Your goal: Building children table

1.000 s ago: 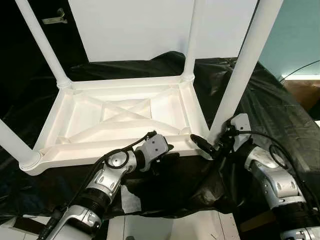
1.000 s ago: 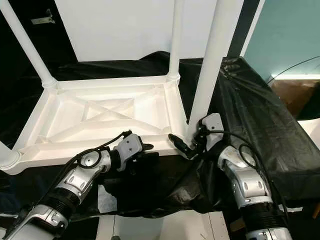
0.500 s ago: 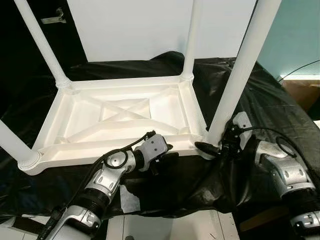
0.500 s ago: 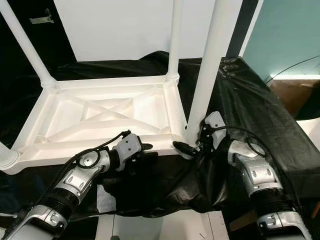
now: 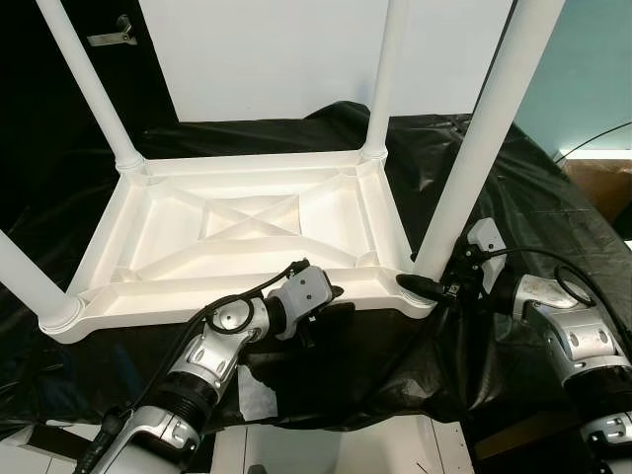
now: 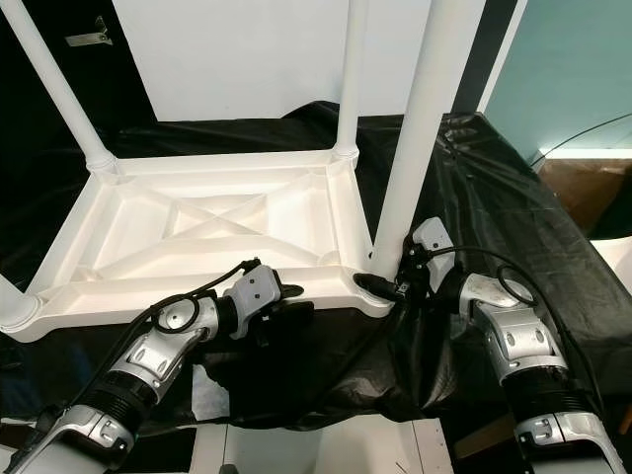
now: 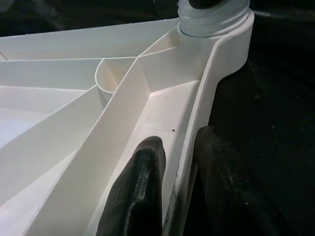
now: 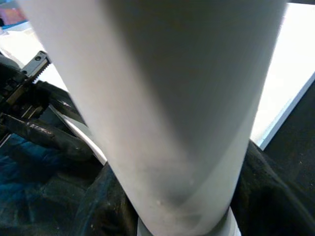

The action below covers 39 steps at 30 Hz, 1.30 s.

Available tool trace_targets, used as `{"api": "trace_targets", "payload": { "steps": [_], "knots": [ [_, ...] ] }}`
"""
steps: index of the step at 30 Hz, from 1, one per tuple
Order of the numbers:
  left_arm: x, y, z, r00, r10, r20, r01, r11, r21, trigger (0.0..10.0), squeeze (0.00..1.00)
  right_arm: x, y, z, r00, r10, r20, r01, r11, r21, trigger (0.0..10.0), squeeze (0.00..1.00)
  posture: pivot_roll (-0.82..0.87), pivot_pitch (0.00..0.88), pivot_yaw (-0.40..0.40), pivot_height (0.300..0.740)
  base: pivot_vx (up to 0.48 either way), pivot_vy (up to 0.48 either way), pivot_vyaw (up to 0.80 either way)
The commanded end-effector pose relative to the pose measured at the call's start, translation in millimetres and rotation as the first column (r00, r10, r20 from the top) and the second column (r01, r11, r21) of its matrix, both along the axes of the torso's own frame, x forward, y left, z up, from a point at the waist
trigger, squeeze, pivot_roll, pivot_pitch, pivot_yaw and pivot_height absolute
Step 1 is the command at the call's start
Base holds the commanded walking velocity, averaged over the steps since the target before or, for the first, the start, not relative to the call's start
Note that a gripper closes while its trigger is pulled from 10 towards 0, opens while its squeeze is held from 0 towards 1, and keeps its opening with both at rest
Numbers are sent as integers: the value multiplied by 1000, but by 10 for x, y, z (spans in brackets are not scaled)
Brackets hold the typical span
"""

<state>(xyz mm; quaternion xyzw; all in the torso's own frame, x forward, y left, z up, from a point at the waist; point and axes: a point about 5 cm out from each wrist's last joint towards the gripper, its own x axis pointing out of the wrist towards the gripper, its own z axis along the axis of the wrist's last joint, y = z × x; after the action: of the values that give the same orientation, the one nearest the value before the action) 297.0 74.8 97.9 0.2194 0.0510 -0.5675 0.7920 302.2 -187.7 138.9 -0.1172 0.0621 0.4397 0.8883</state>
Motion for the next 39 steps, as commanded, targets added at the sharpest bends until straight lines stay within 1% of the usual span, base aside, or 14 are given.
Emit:
{"api": "trace_targets", "payload": {
  "steps": [1, 6, 11, 13, 14, 15, 16, 24, 26, 29, 30, 34, 35, 39],
  "knots": [
    [-130, 25, -279, 993, -14, -115, 22, 997, 72, 10000, 0, -111, 172, -166, 998, 24, -53, -22, 999, 47, 0, 0, 10, 21, -30, 740, 0, 0, 0],
    [-143, 30, -292, 993, -13, -118, 22, 997, 73, 10000, 0, -348, 517, -439, 996, -79, -32, 81, 994, 75, 0, 0, 5, 23, -29, 740, 0, 0, 0],
    [-141, 22, -289, 993, -15, -118, 24, 997, 72, 10000, 0, -388, 605, -497, 968, -253, 8, 250, 962, 110, 0, 0, 7, 24, -31, 740, 0, 0, 0],
    [-142, 21, -289, 993, -17, -119, 26, 997, 73, 10000, 0, -376, 506, -494, 834, -546, 81, 531, 834, 149, 0, 0, 6, 26, -29, 740, 0, 0, 0],
    [-142, 21, -289, 993, -17, -119, 26, 997, 73, 10000, 0, -376, 506, -494, 834, -546, 81, 531, 834, 149, 0, 0, 6, 26, -29, 740, 0, 0, 0],
    [-146, 25, -294, 993, -20, -120, 29, 997, 75, 10000, 0, -392, 366, -480, 684, -721, 110, 701, 691, 177, 0, 0, 5, 28, -25, 740, 0, 0, 0],
    [-148, 27, -296, 992, -21, -121, 31, 997, 76, 10000, 0, -407, 319, -475, 630, -768, 113, 746, 640, 186, 0, 0, 5, 28, -25, 740, 0, 0, 0],
    [-153, 30, -295, 992, -30, -124, 40, 996, 79, 10000, 0, -477, 129, -484, 362, -925, 118, 903, 379, 201, 0, 0, 8, 31, -16, 740, 0, 0, 0],
    [-153, 29, -294, 992, -32, -124, 42, 996, 79, 10000, 0, -478, 123, -490, 342, -933, 109, 911, 358, 204, 0, 0, 8, 31, -16, 740, 0, 0, 0],
    [-156, 27, -294, 992, -34, -125, 44, 996, 80, 10000, 0, -438, 247, -414, 391, -906, 165, 877, 421, 231, 0, 0, 6, 29, -13, 740, 0, 0, 0],
    [-157, 28, -295, 992, -35, -125, 45, 996, 81, 10000, 0, -418, 285, -414, 422, -891, 167, 864, 451, 225, 10000, 0, 8, 29, -14, 740, 0, 0, 0],
    [-151, 35, -291, 992, -32, -123, 42, 996, 83, 10000, 0, -392, 351, -444, 468, -869, 161, 848, 492, 197, 10000, 0, 9, 27, -15, 740, 0, 0, 0],
    [-146, 38, -288, 992, -29, -121, 40, 996, 83, 10000, 0, -378, 402, -445, 515, -841, 167, 822, 539, 185, 10000, 1000, 8, 24, -15, 740, 0, 0, 0],
    [-143, 30, -287, 992, -29, -120, 39, 996, 83, 10000, 0, -353, 495, -384, 615, -756, 224, 736, 653, 179, 10000, 1000, 1, 22, -17, 740, 0, 0, 0]
  ]
}}
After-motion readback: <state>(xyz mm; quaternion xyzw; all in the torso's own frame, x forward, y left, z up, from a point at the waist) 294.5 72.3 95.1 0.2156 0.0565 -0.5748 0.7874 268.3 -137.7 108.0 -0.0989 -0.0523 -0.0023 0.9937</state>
